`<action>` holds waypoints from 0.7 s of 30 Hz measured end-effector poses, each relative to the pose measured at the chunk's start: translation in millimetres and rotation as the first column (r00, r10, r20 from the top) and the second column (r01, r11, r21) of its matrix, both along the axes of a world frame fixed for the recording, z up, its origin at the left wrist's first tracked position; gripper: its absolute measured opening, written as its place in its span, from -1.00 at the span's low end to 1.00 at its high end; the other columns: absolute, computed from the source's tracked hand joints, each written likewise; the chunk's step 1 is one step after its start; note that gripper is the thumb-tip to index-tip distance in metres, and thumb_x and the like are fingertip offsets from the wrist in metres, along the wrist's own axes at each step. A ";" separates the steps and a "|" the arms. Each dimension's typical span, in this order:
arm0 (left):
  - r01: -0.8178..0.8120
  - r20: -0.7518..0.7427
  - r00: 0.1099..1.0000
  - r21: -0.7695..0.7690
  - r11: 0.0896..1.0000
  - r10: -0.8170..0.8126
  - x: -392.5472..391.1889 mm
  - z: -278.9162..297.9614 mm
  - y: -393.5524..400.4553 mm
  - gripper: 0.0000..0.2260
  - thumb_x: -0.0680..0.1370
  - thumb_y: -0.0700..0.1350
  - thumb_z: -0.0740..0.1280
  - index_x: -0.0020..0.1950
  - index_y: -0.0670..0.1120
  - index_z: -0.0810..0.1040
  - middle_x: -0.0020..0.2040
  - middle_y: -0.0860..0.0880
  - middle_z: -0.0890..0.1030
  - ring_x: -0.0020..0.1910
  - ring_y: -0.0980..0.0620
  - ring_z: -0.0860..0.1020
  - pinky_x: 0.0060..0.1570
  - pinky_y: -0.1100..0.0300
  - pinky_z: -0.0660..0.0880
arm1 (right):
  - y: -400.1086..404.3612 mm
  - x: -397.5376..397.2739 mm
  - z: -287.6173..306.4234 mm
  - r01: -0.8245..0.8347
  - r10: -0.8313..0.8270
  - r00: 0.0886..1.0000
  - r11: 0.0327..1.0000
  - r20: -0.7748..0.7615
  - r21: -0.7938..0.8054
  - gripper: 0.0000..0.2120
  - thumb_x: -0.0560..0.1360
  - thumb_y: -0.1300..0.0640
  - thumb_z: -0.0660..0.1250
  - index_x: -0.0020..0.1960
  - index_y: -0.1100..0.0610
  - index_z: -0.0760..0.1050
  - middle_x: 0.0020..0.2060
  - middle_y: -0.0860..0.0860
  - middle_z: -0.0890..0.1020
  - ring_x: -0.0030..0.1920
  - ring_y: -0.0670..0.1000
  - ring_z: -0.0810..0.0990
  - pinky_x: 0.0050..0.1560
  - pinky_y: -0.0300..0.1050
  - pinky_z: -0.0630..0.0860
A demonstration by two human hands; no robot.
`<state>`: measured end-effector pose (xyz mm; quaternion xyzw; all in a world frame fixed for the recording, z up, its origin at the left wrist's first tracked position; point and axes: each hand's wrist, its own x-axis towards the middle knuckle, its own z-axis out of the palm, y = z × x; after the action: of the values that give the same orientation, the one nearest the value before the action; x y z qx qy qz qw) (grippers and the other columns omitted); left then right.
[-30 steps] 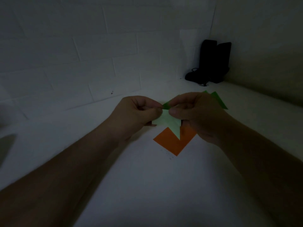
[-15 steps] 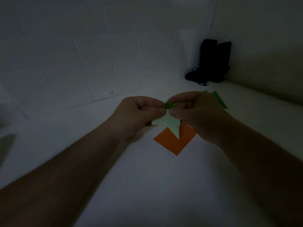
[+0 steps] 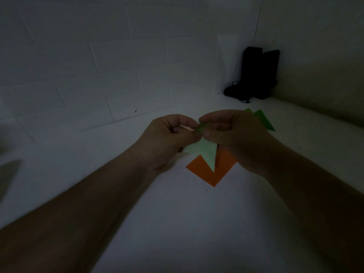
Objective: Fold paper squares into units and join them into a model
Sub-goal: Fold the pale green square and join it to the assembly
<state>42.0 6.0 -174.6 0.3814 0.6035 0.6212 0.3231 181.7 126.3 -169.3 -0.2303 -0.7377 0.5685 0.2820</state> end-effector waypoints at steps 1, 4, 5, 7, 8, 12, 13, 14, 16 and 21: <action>0.010 0.024 1.000 0.010 1.000 -0.010 0.6 -1.3 0.7 -0.84 0.51 -0.37 0.44 -0.09 -0.12 0.66 -0.41 -0.09 0.37 -0.44 0.04 0.34 -0.39 0.26 0.36 | -0.8 0.2 0.4 -0.006 0.006 1.000 1.000 -0.005 0.000 -0.76 0.49 0.37 0.44 0.02 0.06 0.67 -0.12 0.16 0.73 0.01 0.16 0.72 0.15 0.28 0.62; 0.031 0.073 0.997 0.021 0.999 -0.033 3.1 -2.7 2.0 -0.84 0.51 -0.37 0.44 -0.08 -0.11 0.66 -0.36 -0.12 0.38 -0.39 0.00 0.37 -0.37 0.25 0.42 | -1.4 0.3 0.2 0.001 -0.001 1.000 1.000 0.003 0.005 -0.77 0.49 0.35 0.44 0.04 0.07 0.65 -0.14 0.12 0.74 -0.02 0.13 0.73 0.12 0.25 0.64; 0.029 0.075 0.997 0.013 0.999 -0.030 4.1 -1.7 1.1 -0.86 0.51 -0.36 0.44 -0.08 -0.12 0.65 -0.35 -0.13 0.43 -0.39 0.01 0.43 -0.36 0.25 0.46 | -1.5 -0.2 0.3 0.016 -0.016 1.000 1.000 0.015 0.024 -0.77 0.50 0.34 0.44 0.04 0.04 0.64 -0.14 0.10 0.74 -0.03 0.13 0.72 0.09 0.25 0.65; 0.018 0.080 0.997 0.002 1.000 -0.018 5.2 0.1 0.1 -0.88 0.51 -0.36 0.45 -0.06 -0.16 0.64 -0.32 -0.12 0.57 -0.36 0.04 0.56 -0.34 0.26 0.53 | 0.0 -1.4 -0.2 0.042 -0.045 0.998 0.997 0.044 0.071 -0.75 0.50 0.31 0.44 0.03 -0.02 0.63 -0.16 0.09 0.73 -0.03 0.19 0.70 0.04 0.29 0.64; 0.012 0.088 0.996 0.006 1.000 -0.013 4.8 0.4 0.1 -0.88 0.50 -0.36 0.46 -0.06 -0.16 0.64 -0.28 -0.14 0.61 -0.31 0.02 0.59 -0.30 0.26 0.57 | 0.6 -1.6 0.1 0.046 -0.050 0.997 0.996 0.052 0.081 -0.75 0.50 0.30 0.44 0.03 -0.03 0.63 -0.17 0.08 0.72 -0.04 0.20 0.70 0.02 0.29 0.64; -0.013 0.093 0.996 0.010 1.000 0.012 1.2 -0.5 1.4 -0.86 0.50 -0.36 0.46 -0.07 -0.13 0.63 -0.12 -0.25 0.62 -0.22 -0.08 0.61 -0.25 0.20 0.59 | 2.6 -0.5 0.9 0.020 -0.025 0.998 0.996 0.064 0.088 -0.72 0.52 0.30 0.42 0.14 0.00 0.60 -0.20 0.01 0.72 -0.19 -0.05 0.72 -0.20 -0.15 0.66; -0.010 0.092 0.996 0.010 1.000 0.009 0.8 -0.3 1.5 -0.85 0.50 -0.37 0.45 -0.06 -0.13 0.62 -0.12 -0.26 0.63 -0.23 -0.07 0.62 -0.26 0.20 0.59 | 1.7 -0.5 1.2 0.017 -0.023 0.998 0.996 0.066 0.082 -0.69 0.52 0.30 0.42 0.20 0.02 0.58 -0.23 0.01 0.71 -0.25 -0.09 0.69 -0.26 -0.26 0.59; -0.005 0.099 0.995 0.017 1.000 0.003 0.9 0.0 1.2 -0.84 0.51 -0.37 0.45 -0.04 -0.13 0.61 -0.12 -0.26 0.64 -0.24 -0.07 0.63 -0.26 0.20 0.59 | 1.4 -1.1 0.7 0.017 -0.021 0.998 0.998 0.065 0.067 -0.65 0.52 0.29 0.42 0.26 0.04 0.56 -0.26 -0.01 0.68 -0.30 -0.11 0.67 -0.28 -0.29 0.55; 0.003 0.144 0.990 0.035 0.999 -0.008 1.8 1.4 0.1 -0.82 0.51 -0.38 0.44 0.01 -0.13 0.61 -0.11 -0.26 0.66 -0.22 -0.09 0.66 -0.22 0.16 0.62 | 1.5 -2.2 -0.8 0.010 -0.014 0.997 0.998 0.074 0.063 -0.55 0.51 0.24 0.45 0.37 0.05 0.51 -0.25 -0.03 0.66 -0.24 -0.07 0.66 -0.18 -0.20 0.57; 0.030 0.216 0.976 0.014 0.999 -0.032 0.9 4.2 -1.9 -0.74 0.50 -0.36 0.45 0.14 -0.15 0.61 -0.06 -0.22 0.73 -0.11 -0.13 0.72 -0.12 0.12 0.64 | 2.0 -2.5 -1.3 -0.022 0.024 0.999 0.999 0.043 -0.030 -0.51 0.50 0.31 0.44 0.38 0.05 0.49 -0.12 0.09 0.72 -0.04 0.17 0.71 0.04 0.09 0.66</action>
<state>42.9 4.1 -170.4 0.3226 0.5552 0.6573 0.3945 179.2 128.3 -170.6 -0.2381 -0.7377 0.5775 0.2561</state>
